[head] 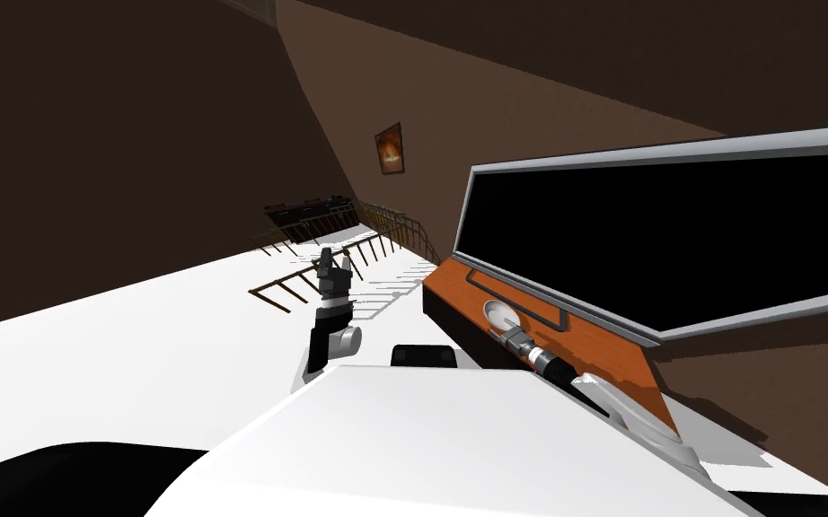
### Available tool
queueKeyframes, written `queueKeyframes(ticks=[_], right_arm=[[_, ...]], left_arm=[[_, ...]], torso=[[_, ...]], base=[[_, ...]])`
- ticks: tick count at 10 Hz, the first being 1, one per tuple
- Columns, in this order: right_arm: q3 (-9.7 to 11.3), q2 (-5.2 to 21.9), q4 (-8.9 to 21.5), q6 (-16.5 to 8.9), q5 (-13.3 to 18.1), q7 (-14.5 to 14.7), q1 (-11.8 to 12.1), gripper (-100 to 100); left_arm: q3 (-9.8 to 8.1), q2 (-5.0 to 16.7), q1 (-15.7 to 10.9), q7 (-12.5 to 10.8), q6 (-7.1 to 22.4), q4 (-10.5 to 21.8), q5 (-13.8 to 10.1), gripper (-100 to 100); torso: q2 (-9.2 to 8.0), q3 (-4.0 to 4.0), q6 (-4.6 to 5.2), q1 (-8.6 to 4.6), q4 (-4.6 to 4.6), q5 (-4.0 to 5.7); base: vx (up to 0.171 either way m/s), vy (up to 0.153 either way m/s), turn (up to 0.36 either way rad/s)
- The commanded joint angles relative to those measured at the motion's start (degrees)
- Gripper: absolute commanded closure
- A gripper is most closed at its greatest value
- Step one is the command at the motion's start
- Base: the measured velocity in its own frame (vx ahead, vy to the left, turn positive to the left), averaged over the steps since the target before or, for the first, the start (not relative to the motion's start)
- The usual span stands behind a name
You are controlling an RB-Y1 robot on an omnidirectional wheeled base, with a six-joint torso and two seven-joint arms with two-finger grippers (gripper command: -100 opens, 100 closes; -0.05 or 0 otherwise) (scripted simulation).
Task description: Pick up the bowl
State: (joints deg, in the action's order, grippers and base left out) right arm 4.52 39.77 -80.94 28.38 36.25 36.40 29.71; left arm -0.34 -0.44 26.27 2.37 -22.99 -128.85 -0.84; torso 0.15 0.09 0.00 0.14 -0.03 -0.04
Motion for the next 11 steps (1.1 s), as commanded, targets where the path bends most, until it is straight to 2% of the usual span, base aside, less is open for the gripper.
queueKeyframes(ticks=[1,2,3,4,5,6,7,8,9,10,11], right_arm=[[0.5,1.46,2.86,-0.82,1.56,2.78,0.19,-100],[1.04,2.65,4.7,-1.63,2.89,4.07,0.09,-100],[1.04,2.65,5.7,-1.63,2.89,4.97,0.09,-100],[1.59,3.76,7.5,-2.45,4.18,7.11,-0.02,-100],[1.59,3.76,8.18,-2.45,4.18,7.11,-0.02,-100],[2.15,4.78,9.74,-3.27,5.42,9.2,-0.13,-100],[2.15,4.78,10.58,-3.27,5.42,9.2,-0.13,-100],[2.7,5.71,12.14,-4.09,6.61,11.21,-0.24,-100],[2.7,5.71,12.87,-4.09,6.61,11.21,-0.24,-100],[3.26,6.54,14.23,-4.88,7.73,13.14,-0.35,-100],[3.26,6.54,15.06,-4.88,7.73,13.14,-0.35,-100]], left_arm=[[0.0,0.0,0.0,0.0,0.0,0.0,0.0,0],[0.0,0.0,0.0,0.0,0.0,0.0,0.0,0],[0.0,0.0,0.0,0.0,0.0,0.0,0.0,0],[0.0,0.0,0.0,0.0,0.0,0.0,0.0,0],[0.0,0.0,0.0,0.0,0.0,0.0,0.0,0],[0.0,0.0,0.0,0.0,0.0,0.0,0.0,0],[0.0,0.0,0.0,0.0,0.0,0.0,0.0,0],[0.0,0.0,0.0,0.0,0.0,0.0,0.0,0],[0.0,0.0,0.0,0.0,0.0,0.0,0.0,0],[0.0,0.0,0.0,0.0,0.0,0.0,0.0,0],[0.0,0.0,0.0,0.0,0.0,0.0,0.0,0]], torso=[[0.0,0.0,0.0,0.0,0.0,0.0],[0.05,0.02,-0.01,-0.01,-0.01,0.0],[0.14,0.07,-0.01,0.02,-0.03,0.0],[0.08,0.05,0.0,0.01,-0.02,-0.01],[0.05,0.03,-0.02,0.02,-0.01,0.0],[0.01,0.01,0.01,-0.01,0.0,0.0],[0.02,0.01,-0.01,0.0,0.0,0.0],[0.0,0.0,0.0,-0.04,0.0,0.0],[0.04,0.02,-0.01,0.01,0.0,0.0],[0.01,0.01,0.01,0.0,0.0,-0.01],[0.03,0.01,-0.01,-0.02,0.0,0.0]], base=[[0.059,0.036,0.097],[0.089,0.048,0.124],[0.061,0.038,0.047],[0.051,0.041,0.092],[0.043,0.03,0.059],[0.05,0.033,0.102],[0.044,0.023,0.041],[0.058,0.041,0.091],[0.051,0.032,0.046],[0.053,0.026,0.085],[0.046,0.023,0.054]])
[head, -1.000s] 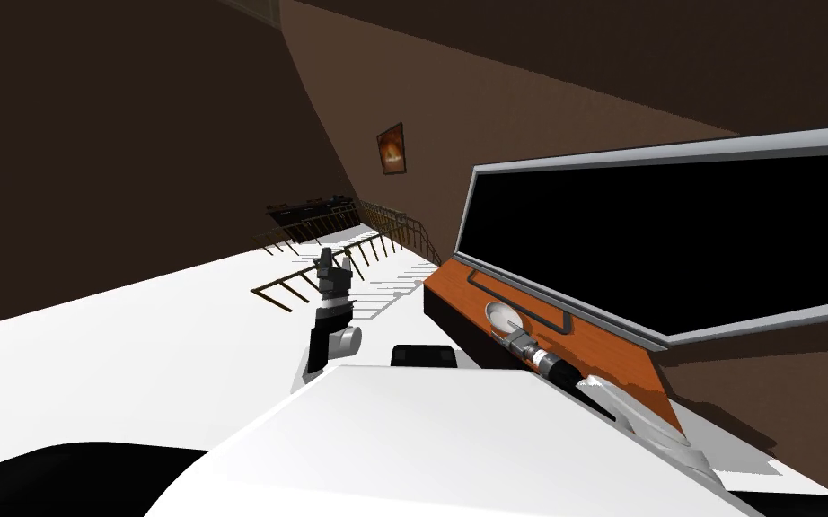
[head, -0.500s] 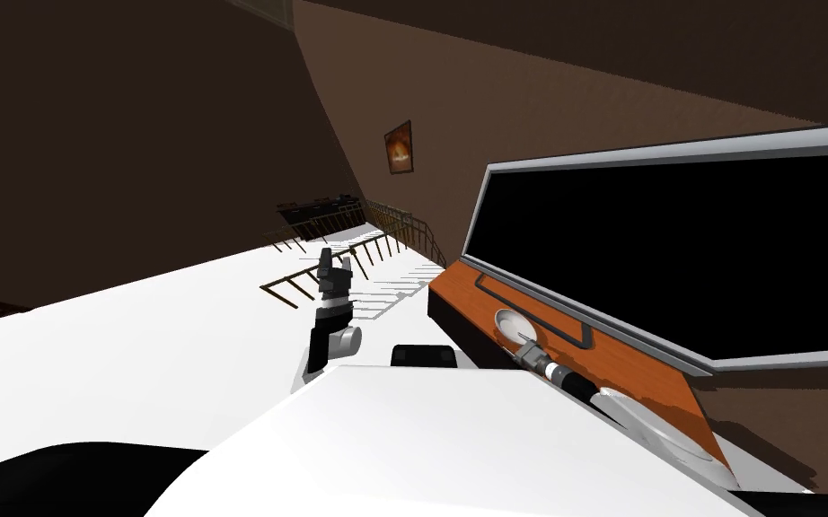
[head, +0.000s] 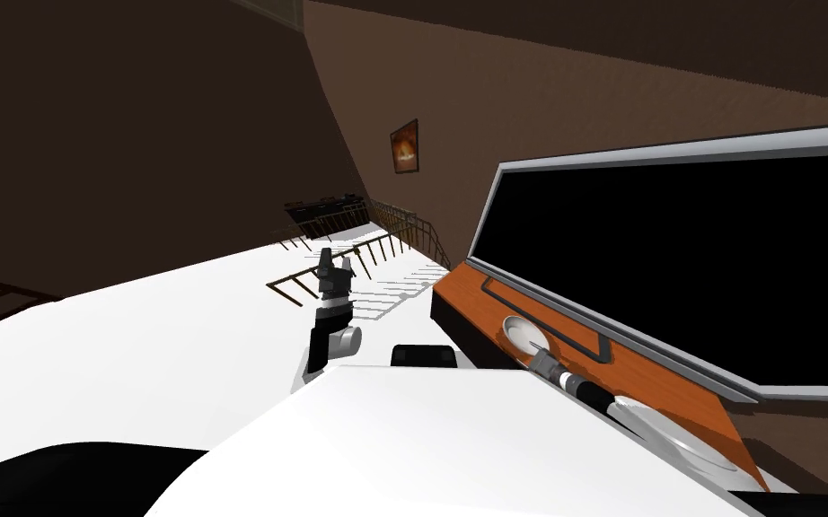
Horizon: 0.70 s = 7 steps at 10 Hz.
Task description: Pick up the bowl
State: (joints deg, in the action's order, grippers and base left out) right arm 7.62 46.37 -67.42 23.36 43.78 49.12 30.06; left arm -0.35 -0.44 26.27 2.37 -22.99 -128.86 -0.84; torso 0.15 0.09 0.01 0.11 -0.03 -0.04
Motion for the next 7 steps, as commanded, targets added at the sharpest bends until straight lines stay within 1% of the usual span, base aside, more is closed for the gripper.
queueKeyframes(ticks=[1,2,5,6,7], right_arm=[[0.71,0.68,2.86,-0.62,1.25,2.25,-0.8,-100],[0.71,0.68,3.6,-0.62,1.25,2.25,-0.8,-100],[2.28,2.24,8.91,-2.66,3.94,6.97,-1.04,-100],[2.28,2.24,8.91,-2.66,3.94,6.97,-1.04,-100],[2.75,2.55,10.35,-3.22,4.66,8.24,-1.09,-100]], left_arm=[[0.0,0.0,0.0,0.0,0.0,0.0,0.0,0],[0.0,0.0,0.0,0.0,0.0,0.0,0.0,0],[0.0,0.0,0.0,0.0,0.0,0.0,0.0,0],[0.0,0.0,0.0,0.0,0.0,0.0,0.0,0],[0.0,0.0,0.0,0.0,0.0,0.0,0.0,0]], torso=[[0.0,0.0,0.0,0.0,0.0,0.0],[0.03,0.01,-0.02,0.05,0.0,-0.01],[0.05,0.03,-0.02,0.02,-0.01,0.0],[0.12,0.07,0.0,0.04,-0.02,-0.02],[0.07,0.04,0.01,0.02,-0.02,0.0]], base=[[0.054,0.039,0.096],[0.046,0.027,0.047],[0.066,0.031,0.122],[0.065,0.024,0.015],[0.042,0.024,0.058]])
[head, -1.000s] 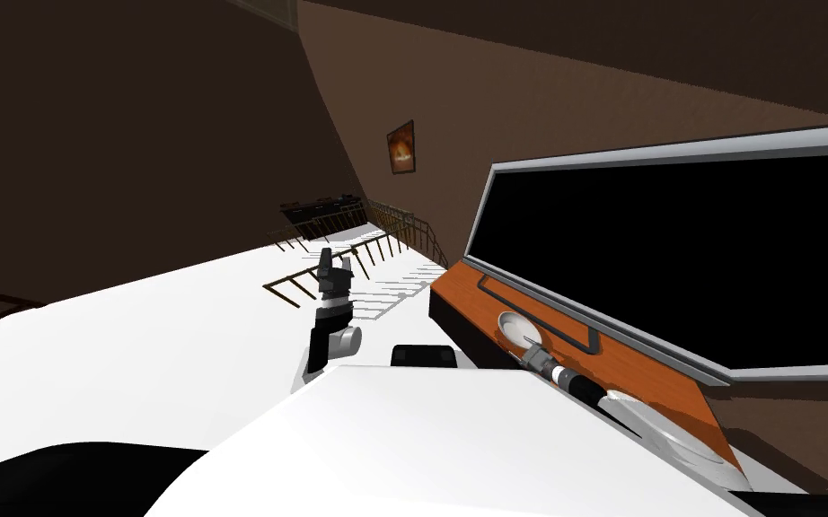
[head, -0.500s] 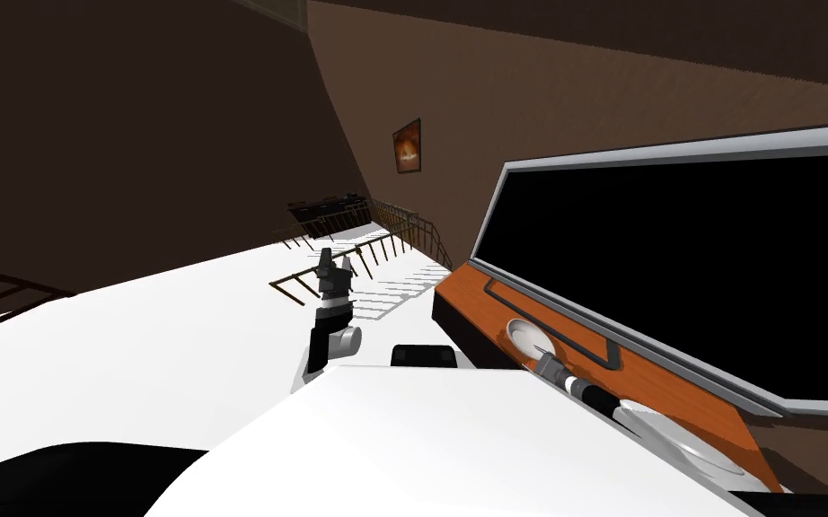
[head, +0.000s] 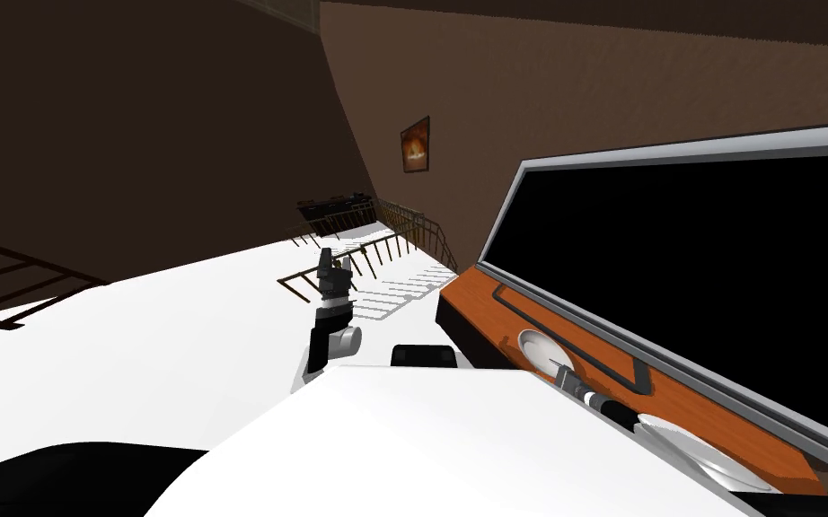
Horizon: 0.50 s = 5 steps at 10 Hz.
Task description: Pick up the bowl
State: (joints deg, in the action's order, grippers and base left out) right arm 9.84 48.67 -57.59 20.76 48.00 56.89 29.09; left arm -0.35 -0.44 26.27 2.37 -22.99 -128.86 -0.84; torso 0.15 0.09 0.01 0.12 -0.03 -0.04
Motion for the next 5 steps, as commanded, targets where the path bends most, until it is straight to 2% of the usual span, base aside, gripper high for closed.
queueKeyframes(ticks=[1,3,4,5], right_arm=[[0.98,0.47,1.75,-1.11,1.07,1.56,-0.16,-100],[2.05,0.57,4.12,-2.0,2.25,3.61,-0.12,-100],[1.8,0.19,4.42,-1.39,1.94,2.97,-1.04,-100],[1.83,0.17,4.53,-1.5,2.01,3.3,-0.99,0]], left_arm=[[0.0,0.0,0.0,0.0,0.0,0.0,0.0,0],[0.0,0.0,0.0,0.0,0.0,0.0,0.0,0],[0.0,0.0,0.0,0.0,0.0,0.0,0.0,0],[0.0,0.0,0.0,0.0,0.0,0.0,0.0,0]], torso=[[0.0,0.0,0.0,0.0,0.0,0.0],[0.03,0.01,0.0,0.03,0.0,0.0],[0.02,0.01,0.01,0.02,0.0,0.0],[-0.07,-0.04,0.02,-0.03,0.01,0.0]], base=[[0.053,0.033,0.1],[0.056,0.03,0.086],[0.026,0.008,0.016],[0.0,0.0,0.0]])
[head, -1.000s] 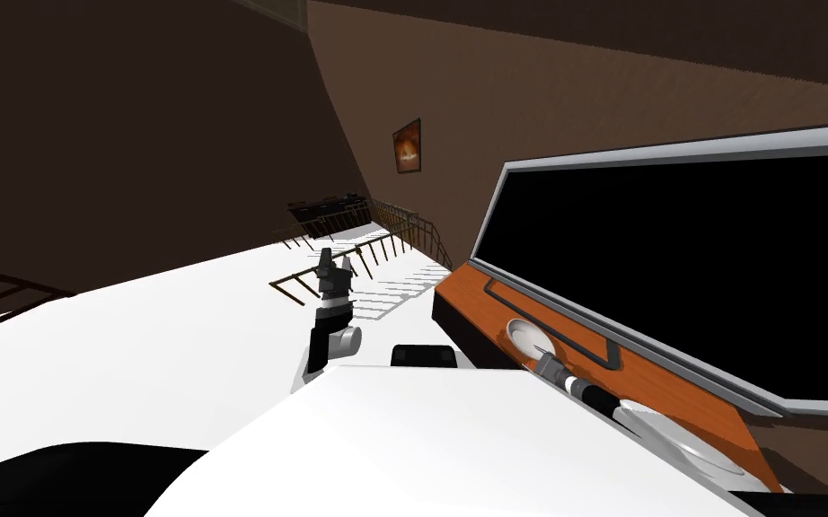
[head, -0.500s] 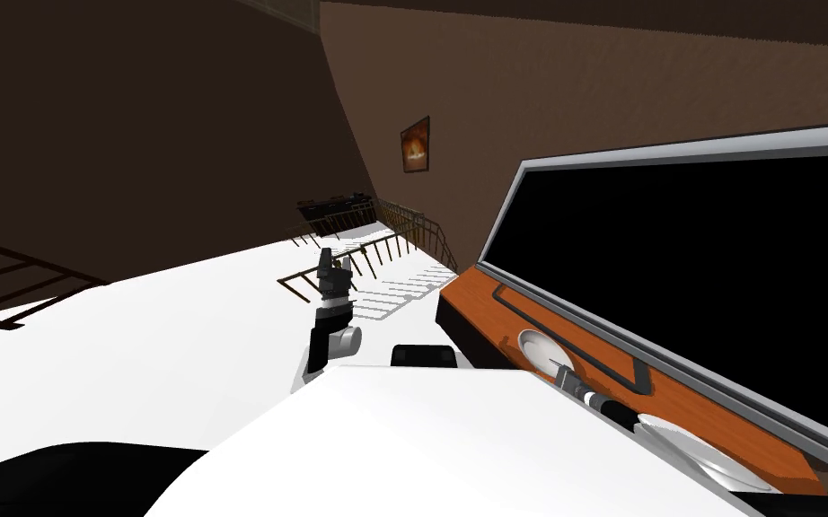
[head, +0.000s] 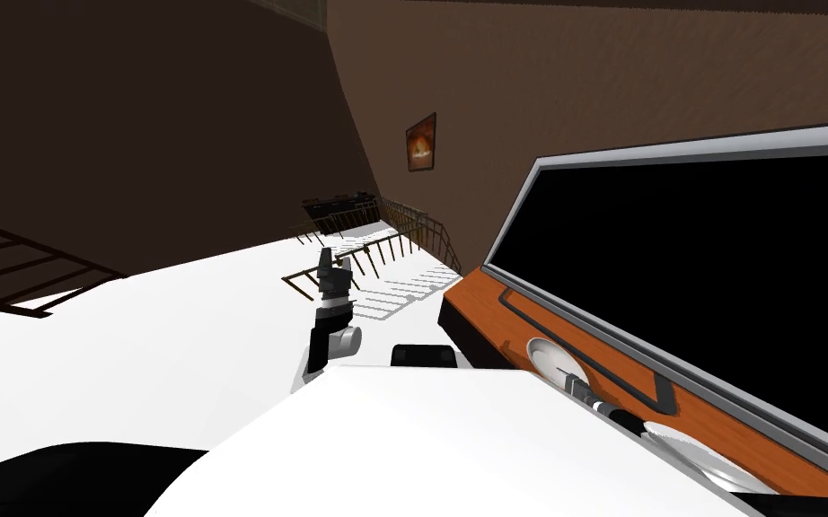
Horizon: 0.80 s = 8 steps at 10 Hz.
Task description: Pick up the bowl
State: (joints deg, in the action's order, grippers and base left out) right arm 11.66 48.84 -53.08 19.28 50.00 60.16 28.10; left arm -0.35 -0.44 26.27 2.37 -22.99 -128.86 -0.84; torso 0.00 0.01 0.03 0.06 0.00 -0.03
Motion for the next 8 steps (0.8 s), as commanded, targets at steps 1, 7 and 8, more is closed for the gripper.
queueKeyframes(ticks=[1,7,8], right_arm=[[0.58,-1.94,0.78,-1.41,0.36,0.48,-0.99,-100],[1.06,-3.17,1.52,-2.24,0.58,0.64,-1.81,100],[1.03,-3.15,1.53,-2.27,0.56,0.61,-1.83,100]], left_arm=[[0.0,0.0,0.0,0.0,0.0,0.0,0.0,0],[0.0,0.0,0.0,0.0,0.0,0.0,0.0,0],[0.0,0.0,0.0,0.0,0.0,0.0,0.0,0]], torso=[[0.0,0.0,0.0,0.0,0.0,0.0],[-0.05,-0.05,-0.06,-0.06,0.04,0.0],[-0.06,-0.05,-0.04,-0.03,0.03,0.01]], base=[[0.007,-0.048,0.063],[-0.005,-0.037,0.019],[0.0,0.0,0.0]])
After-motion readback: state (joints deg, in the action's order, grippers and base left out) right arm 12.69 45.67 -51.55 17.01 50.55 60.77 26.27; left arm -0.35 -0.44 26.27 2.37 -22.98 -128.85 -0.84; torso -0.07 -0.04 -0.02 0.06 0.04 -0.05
